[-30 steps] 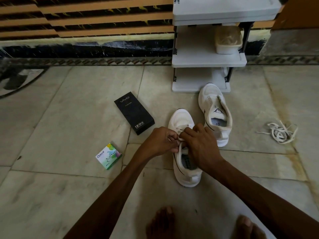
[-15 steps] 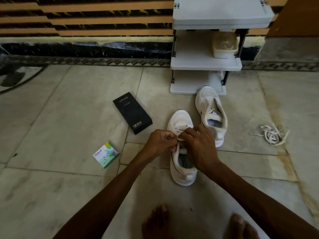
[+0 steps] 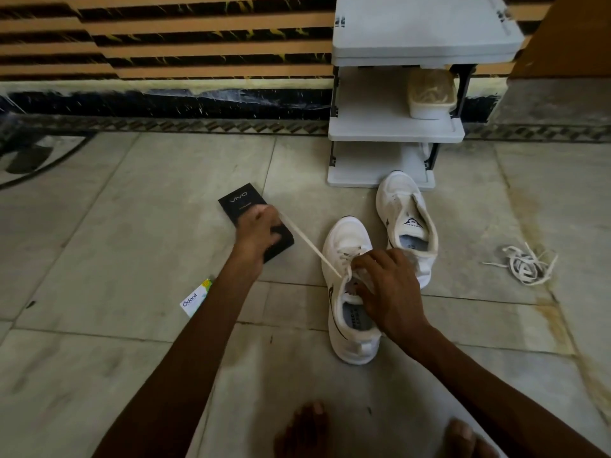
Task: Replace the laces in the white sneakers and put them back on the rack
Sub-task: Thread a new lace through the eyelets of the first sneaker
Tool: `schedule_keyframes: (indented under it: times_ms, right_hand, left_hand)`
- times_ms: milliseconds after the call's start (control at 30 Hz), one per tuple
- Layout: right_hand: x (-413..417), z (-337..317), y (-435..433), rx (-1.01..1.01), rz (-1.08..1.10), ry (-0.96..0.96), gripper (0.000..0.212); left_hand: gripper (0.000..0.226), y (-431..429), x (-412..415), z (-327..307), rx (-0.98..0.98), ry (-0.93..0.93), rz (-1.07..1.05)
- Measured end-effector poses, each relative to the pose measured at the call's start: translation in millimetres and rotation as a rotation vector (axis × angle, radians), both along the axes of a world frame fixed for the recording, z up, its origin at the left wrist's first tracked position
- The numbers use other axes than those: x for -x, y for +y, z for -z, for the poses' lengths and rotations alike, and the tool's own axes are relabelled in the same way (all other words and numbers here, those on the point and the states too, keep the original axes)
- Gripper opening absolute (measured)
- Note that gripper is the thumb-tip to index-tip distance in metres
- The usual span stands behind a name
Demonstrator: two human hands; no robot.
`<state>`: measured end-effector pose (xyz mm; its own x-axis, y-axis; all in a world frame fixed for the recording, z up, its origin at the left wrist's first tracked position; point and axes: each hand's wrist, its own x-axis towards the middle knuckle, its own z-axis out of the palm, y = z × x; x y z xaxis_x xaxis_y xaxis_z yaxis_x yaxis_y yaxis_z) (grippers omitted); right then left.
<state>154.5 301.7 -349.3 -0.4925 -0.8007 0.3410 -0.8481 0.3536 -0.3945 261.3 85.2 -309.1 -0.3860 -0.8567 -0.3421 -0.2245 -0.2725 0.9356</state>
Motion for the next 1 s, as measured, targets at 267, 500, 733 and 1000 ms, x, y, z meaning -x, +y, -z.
schedule_keyframes:
  times_ms: [267,500,733,1000]
  right_hand:
    - [-5,6,4,-0.017,0.224,-0.194,0.054]
    - [-11,10,4,-0.061,0.32,-0.256,0.057]
    - [-11,8,6,-0.07,0.317,-0.331,0.062]
    - [-11,4,6,-0.084,0.302,-0.386,0.053]
  left_hand:
    - [0.023,61,7,-6,0.394,-0.565,0.856]
    - [0.018,59,13,-58,0.169,-0.28,0.735]
    - [0.034,44,3,-102,-0.075,0.247,0.49]
    - [0.022,57,10,-107,-0.413,0.652,0.38]
